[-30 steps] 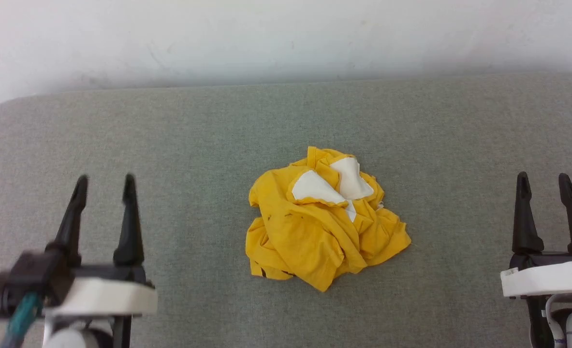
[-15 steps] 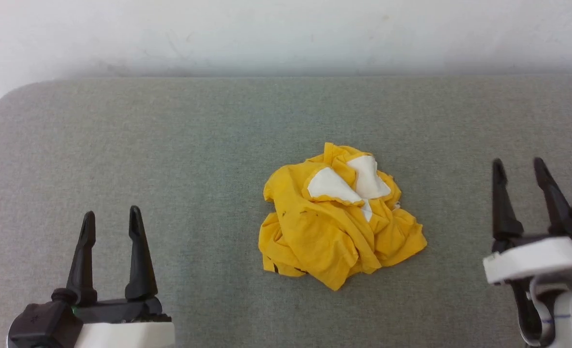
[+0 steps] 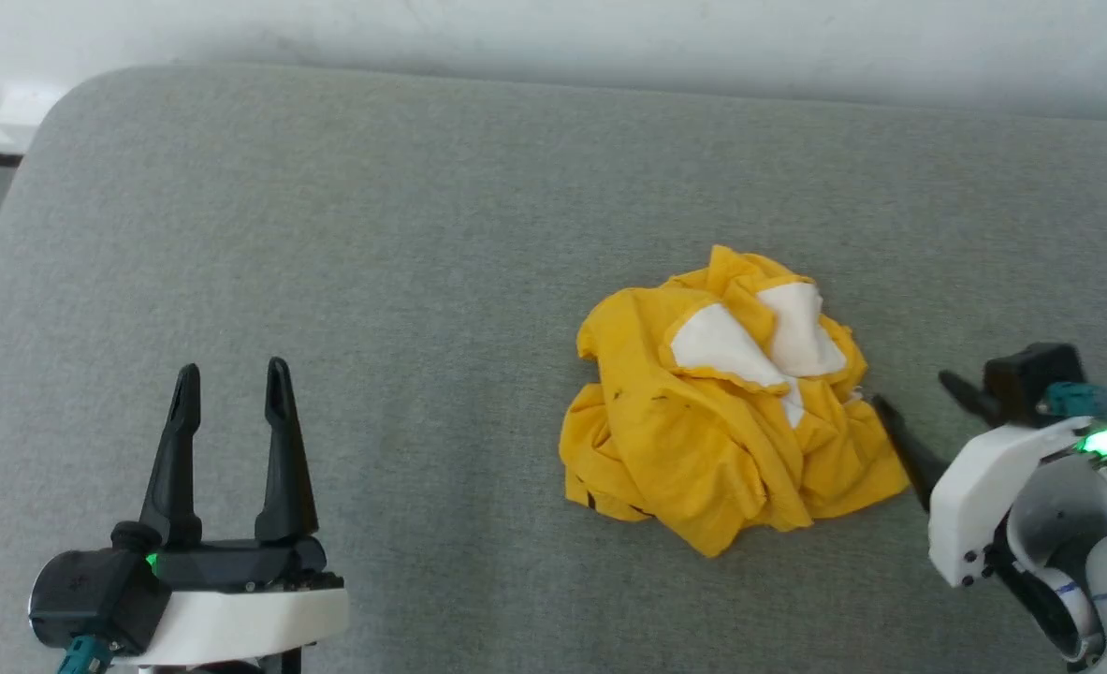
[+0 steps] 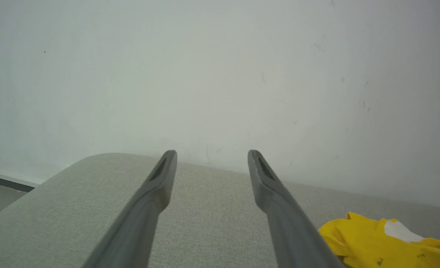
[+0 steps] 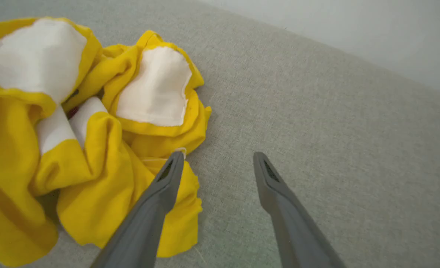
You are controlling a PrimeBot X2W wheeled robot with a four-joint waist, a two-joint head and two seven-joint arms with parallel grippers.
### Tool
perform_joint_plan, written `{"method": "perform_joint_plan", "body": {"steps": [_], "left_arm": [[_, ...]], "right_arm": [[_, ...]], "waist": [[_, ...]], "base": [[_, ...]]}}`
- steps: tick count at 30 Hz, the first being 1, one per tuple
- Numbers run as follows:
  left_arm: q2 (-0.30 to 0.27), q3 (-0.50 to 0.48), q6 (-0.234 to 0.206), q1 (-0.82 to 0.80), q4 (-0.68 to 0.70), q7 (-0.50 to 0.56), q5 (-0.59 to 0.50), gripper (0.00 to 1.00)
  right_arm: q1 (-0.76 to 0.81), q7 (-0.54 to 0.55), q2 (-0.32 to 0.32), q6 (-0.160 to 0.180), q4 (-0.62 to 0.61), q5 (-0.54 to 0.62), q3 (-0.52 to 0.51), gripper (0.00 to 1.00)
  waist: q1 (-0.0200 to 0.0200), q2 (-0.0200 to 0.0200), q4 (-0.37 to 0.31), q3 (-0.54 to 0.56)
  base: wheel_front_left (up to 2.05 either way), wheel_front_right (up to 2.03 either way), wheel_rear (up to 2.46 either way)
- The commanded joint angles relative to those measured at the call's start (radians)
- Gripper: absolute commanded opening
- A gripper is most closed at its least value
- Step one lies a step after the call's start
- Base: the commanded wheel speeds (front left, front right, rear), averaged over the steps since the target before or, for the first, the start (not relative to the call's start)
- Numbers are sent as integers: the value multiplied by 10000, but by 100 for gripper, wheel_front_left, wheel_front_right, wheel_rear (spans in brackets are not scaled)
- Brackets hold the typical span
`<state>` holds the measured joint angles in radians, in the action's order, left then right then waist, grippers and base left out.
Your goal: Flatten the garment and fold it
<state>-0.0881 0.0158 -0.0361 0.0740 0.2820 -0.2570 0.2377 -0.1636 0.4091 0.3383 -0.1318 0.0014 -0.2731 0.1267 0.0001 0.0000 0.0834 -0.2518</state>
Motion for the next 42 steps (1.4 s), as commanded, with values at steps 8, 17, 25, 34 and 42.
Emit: {"method": "perform_joint_plan", "body": {"steps": [8, 17, 25, 34, 42], "left_arm": [[298, -357, 403, -152, -219, -47, -171, 100], [364, -503, 562, -63, -303, -47, -357, 100], [374, -546, 599, 60, -345, -47, -482, 100], [377, -655, 687, 351, -394, -47, -537, 100], [378, -657, 762, 522, -530, -47, -661, 100]], "right_arm": [[104, 1618, 606, 11, 774, -564, 1343, 100], [-540, 1585, 583, 11, 568, -468, 1292, 0], [-1753, 1017, 888, 11, -293, -302, -74, 0], [-25, 875, 747, 11, -732, 627, -3575, 0], [2916, 524, -432, 11, 33, 1480, -5052, 5]], "waist": [[-1, 0, 703, -272], [-1, 0, 373, 69], [-1, 0, -210, 354], [-1, 0, -547, 567], [-1, 0, -638, 554]], "base": [[0, 0, 0], [0, 0, 0], [0, 0, 0], [0, 0, 0], [0, 0, 0]]}}
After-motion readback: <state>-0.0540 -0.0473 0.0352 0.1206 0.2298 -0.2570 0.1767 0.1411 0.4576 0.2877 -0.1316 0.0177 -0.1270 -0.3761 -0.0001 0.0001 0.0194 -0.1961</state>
